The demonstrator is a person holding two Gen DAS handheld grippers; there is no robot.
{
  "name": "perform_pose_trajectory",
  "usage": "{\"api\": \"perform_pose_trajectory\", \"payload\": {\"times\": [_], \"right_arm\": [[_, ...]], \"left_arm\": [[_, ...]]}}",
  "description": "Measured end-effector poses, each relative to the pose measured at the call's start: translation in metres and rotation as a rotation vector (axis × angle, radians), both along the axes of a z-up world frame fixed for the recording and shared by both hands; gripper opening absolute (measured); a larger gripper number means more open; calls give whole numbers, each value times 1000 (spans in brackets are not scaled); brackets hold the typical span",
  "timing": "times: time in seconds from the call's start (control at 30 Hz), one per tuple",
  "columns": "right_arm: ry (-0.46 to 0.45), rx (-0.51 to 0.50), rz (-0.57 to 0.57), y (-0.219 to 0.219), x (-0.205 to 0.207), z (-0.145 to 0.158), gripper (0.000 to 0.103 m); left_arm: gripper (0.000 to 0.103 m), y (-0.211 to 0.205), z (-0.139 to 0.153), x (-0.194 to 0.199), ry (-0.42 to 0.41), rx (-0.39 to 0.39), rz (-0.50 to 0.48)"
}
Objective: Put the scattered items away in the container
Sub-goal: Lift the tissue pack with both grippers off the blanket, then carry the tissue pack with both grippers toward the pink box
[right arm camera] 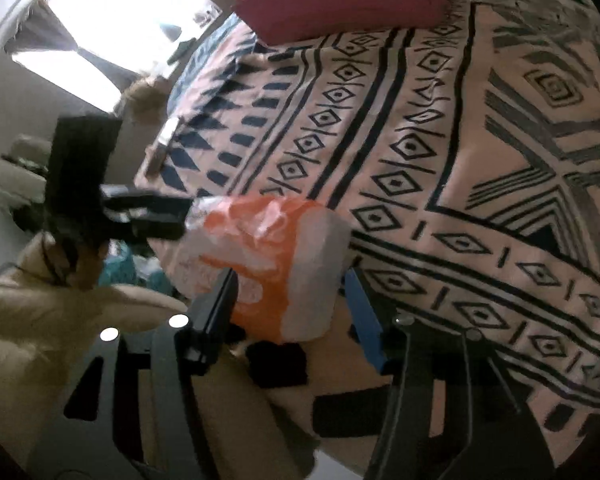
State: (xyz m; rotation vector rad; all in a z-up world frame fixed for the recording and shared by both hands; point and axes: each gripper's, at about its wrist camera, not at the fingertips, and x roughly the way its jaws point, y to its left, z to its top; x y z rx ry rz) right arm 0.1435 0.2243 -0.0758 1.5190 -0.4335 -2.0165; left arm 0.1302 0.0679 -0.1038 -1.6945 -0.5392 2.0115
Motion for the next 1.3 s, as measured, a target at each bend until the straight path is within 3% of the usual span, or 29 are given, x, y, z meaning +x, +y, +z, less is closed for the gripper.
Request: {"api": "perform_pose_trajectory", "payload": {"times": [0.17, 0.3, 0.33, 0.43, 0.6, 0.8, 1.03, 1.3], "right_arm": [[-68, -46, -29, -13, -8, -20, 58], [-112, -40, -40, -19, -7, -34, 60], [-119, -36, -42, -19, -7, -37, 60], [-122, -8, -56, -21, -6, -40, 57], [-49, 79, -78, -29, -7, -18, 44], [91, 200, -61, -54, -17, 23, 44], [191, 199, -62, -63, -29, 55, 44], [245, 174, -73, -70, -42, 74, 44]], "left_arm": [[75, 13, -7, 5, -45, 5, -60], [72, 26, -24, 7, -127, -9, -116], [66, 28, -28, 6, -139, 0, -117], [63, 23, -28, 2, -134, 7, -76], [58, 2, -16, -3, -91, 24, 28], [59, -8, 14, -9, 2, -6, 68], [60, -28, 41, -19, 76, -19, 105], [61, -33, 58, -33, 129, -33, 128]]}}
